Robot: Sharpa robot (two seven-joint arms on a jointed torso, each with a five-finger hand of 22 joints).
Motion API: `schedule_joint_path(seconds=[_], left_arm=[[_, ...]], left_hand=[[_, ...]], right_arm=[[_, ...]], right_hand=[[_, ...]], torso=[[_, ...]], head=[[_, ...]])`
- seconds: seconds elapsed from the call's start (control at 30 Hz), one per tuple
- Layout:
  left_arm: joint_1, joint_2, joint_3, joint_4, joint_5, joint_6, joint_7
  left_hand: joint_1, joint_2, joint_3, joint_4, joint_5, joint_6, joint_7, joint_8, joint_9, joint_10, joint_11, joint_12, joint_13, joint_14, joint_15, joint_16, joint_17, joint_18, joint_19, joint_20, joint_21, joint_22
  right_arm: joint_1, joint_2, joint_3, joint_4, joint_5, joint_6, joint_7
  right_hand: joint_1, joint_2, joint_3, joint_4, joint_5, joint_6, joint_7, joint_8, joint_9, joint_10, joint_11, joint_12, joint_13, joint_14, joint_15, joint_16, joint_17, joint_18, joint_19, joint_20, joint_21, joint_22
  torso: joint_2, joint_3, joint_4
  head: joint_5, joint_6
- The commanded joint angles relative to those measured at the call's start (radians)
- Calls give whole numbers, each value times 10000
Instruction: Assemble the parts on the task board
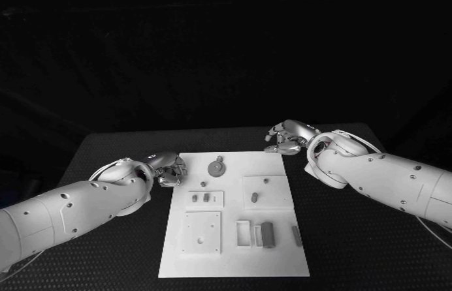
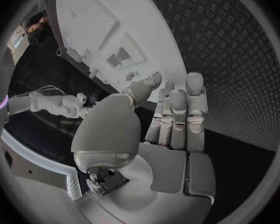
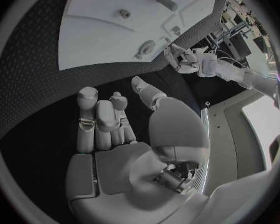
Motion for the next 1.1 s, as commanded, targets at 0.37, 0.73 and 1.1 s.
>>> schedule_joint_path(seconds=[0.37, 0.73, 1.1], left_arm=[[539, -981, 152, 828, 5027, -188, 1184], [582, -1373, 148, 1396, 6094, 84, 1596], [581, -1398, 148, 1607, 6094, 82, 1603]], left_hand=[[-856, 63, -160, 202, 29, 9, 7, 170, 98, -531, 316, 214, 89, -1908, 393, -2446, -1050, 374, -2201, 509, -1997, -973], [-1058, 222, -282, 81, 34, -78, 12, 283, 201, -859, 515, 175, -149, -2393, 968, -4745, -1609, 40, -3010, 925, -3360, -2328], [-1003, 260, -286, 58, 45, -92, 15, 289, 203, -858, 519, 172, -201, -2318, 977, -4901, -1550, 49, -2988, 938, -3364, -2444]], right_arm=[[-135, -633, -271, 847, -1581, 989, 856], [-142, -839, -680, 1292, -3374, 1375, 453], [-241, -568, -980, 1068, -3918, 1646, 336]], right_hand=[[425, 130, 285, -790, 8, -73, 249, -38, 92, -407, 259, -5369, -4185, -307, 226, -458, -588, 865, -346, 198, -452, 128], [555, 157, 302, -884, 16, 101, 356, 183, 70, 284, 470, -7887, -5992, -236, 426, -429, -943, 865, -255, 256, -618, 155], [620, 229, 307, -925, 17, 411, 246, 364, 78, 351, 546, -8588, -6402, -215, 490, -613, -1194, 865, -252, 291, -815, 103]], torso=[[-9, 14, 6], [-5, -16, 12], [12, -17, -13]], head=[[-56, -7], [-128, 25], [-155, 6]])
